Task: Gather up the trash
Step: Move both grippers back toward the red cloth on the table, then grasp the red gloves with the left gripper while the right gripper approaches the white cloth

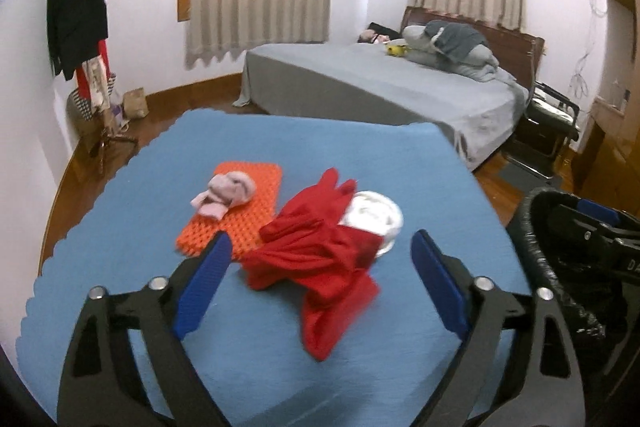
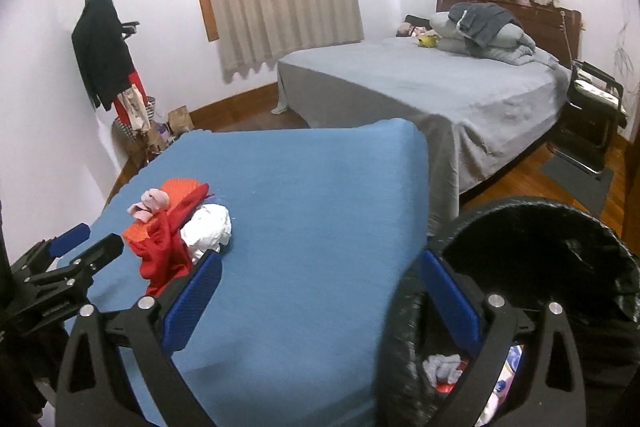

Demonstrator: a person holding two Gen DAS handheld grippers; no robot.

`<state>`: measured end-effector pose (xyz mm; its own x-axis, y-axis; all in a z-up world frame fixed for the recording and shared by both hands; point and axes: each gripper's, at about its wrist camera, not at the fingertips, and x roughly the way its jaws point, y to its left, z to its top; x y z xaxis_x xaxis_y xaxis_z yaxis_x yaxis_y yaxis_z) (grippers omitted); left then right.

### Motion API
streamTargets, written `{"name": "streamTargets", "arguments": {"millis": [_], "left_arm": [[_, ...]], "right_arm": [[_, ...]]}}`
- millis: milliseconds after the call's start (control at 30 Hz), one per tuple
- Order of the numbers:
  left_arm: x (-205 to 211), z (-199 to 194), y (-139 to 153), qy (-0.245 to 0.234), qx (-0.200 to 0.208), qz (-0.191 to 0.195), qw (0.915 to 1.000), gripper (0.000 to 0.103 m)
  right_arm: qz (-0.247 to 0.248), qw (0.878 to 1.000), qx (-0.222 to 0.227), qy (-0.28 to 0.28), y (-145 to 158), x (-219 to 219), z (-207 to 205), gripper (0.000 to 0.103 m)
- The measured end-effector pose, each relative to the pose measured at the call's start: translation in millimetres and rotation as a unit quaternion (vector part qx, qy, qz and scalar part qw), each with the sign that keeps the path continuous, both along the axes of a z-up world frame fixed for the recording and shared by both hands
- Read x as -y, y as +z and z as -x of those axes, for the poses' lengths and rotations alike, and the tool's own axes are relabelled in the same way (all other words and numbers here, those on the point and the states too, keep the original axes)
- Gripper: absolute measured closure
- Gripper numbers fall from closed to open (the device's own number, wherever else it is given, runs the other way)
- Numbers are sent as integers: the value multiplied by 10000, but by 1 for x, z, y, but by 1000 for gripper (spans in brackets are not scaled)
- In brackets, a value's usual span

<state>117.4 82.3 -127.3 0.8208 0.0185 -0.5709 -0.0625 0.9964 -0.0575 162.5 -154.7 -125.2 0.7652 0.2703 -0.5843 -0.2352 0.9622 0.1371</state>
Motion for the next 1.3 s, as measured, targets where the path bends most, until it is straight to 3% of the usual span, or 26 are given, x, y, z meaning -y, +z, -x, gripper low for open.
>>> {"name": "streamTargets", "arguments": {"millis": [433,500,667,767,867,1100,1300], "left_arm": [[-14,-42,-37,28,-433,249,9987,31],[-13,-45,-40,-12,-482,306,9984,38],[-13,-49,-48,-207,-599,505,9967,78],[-16,-45,-49,-246,-573,571,9964,90],[-21,-37,-42,-242,-469,579,9969,92],[-40,-16,-21,-67,-280,504,9983,93],[-62,-6,-22,185,-353,381,9985,93]], "right_arm": [[163,9989,-368,244,-26,-34,-25,8],[194,9985,-425,275,-28,-36,-27,16],[168,9970,-594,465,-34,-41,-29,29],[202,9964,-625,545,-34,-45,-28,37],[180,9957,-644,641,-35,-48,-27,42],[149,9955,-660,665,-34,-52,-26,42],[156,9950,-693,697,-36,-59,-27,42]]}}
